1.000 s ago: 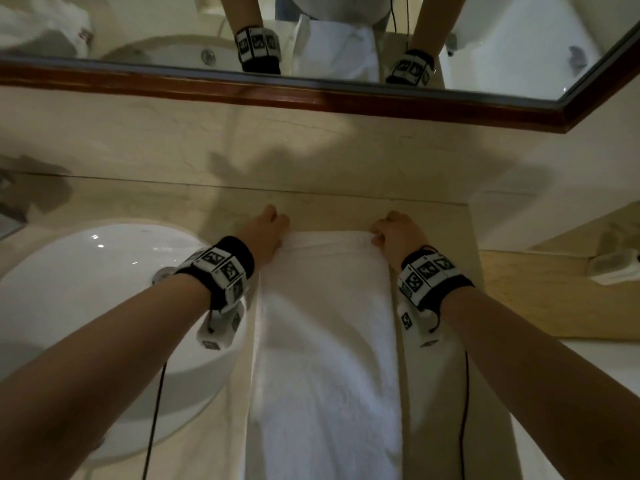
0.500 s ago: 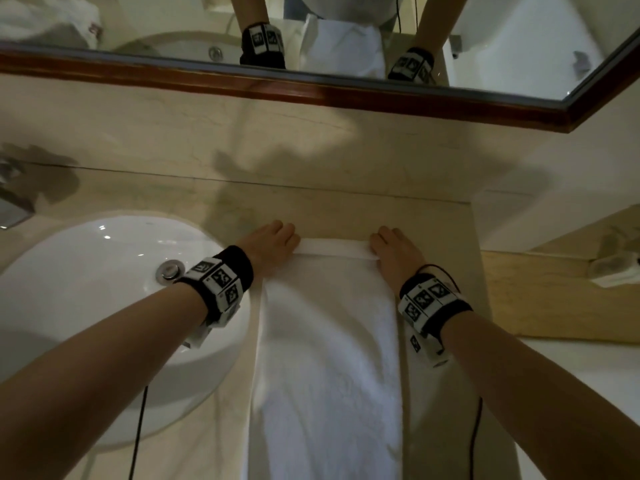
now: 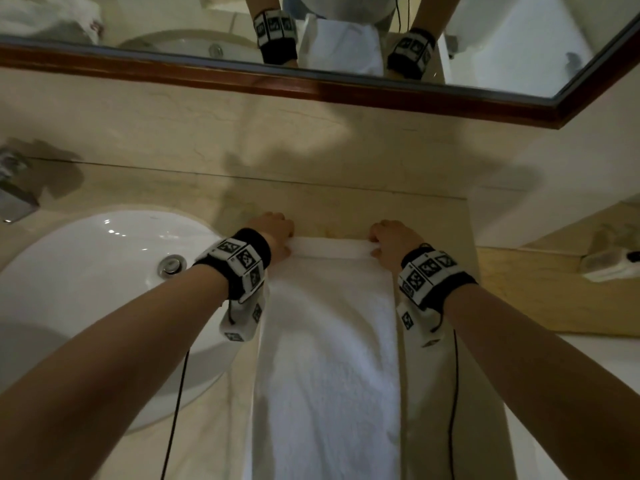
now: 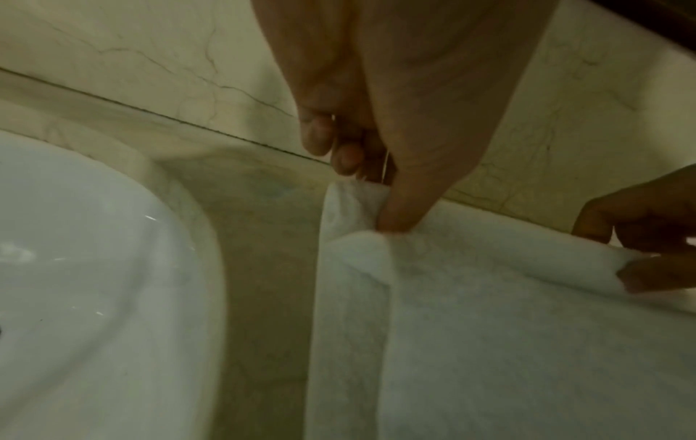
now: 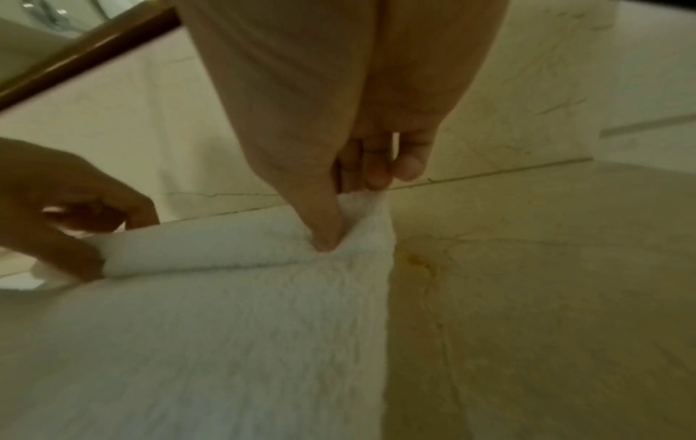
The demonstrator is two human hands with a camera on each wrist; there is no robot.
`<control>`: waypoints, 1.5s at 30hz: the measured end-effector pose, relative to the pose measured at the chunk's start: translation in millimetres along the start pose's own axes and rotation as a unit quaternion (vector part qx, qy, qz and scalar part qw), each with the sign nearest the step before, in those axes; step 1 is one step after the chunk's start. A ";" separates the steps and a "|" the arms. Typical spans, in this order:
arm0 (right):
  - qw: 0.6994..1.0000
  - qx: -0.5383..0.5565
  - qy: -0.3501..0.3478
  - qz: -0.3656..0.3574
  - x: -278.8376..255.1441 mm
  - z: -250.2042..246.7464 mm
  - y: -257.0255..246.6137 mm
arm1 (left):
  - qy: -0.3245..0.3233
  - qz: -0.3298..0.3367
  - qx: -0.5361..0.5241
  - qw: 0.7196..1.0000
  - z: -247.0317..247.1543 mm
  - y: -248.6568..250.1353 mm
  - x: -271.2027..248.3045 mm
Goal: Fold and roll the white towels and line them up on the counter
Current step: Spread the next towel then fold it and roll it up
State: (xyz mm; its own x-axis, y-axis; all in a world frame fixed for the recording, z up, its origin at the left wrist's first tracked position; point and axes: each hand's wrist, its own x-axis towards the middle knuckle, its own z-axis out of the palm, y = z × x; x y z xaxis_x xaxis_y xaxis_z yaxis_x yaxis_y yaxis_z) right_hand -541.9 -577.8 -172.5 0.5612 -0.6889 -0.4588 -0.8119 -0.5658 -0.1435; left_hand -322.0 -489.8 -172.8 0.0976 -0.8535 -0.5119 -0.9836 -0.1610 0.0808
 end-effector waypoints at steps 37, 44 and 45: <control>0.991 -0.065 0.107 -0.039 -40.0 22.0 -7.7 | 0.071 0.032 0.058 0.995 1.7 6.3 -32.5; 0.989 -0.008 0.137 -0.057 -40.1 33.7 -2.4 | 0.086 0.094 -0.057 0.990 17.2 -1.0 -29.1; 0.990 -0.010 0.132 -0.056 -39.8 32.6 -2.5 | 0.065 0.104 -0.046 0.991 18.4 0.0 -26.9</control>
State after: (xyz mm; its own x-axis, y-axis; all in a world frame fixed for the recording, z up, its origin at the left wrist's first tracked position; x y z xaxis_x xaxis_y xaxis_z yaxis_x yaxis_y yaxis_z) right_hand -567.4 -534.2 -182.5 0.6719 -0.7143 -0.1959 -0.7406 -0.6522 -0.1617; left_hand -327.5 -457.7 -174.7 -0.0817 -0.9285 -0.3623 -0.9673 -0.0137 0.2531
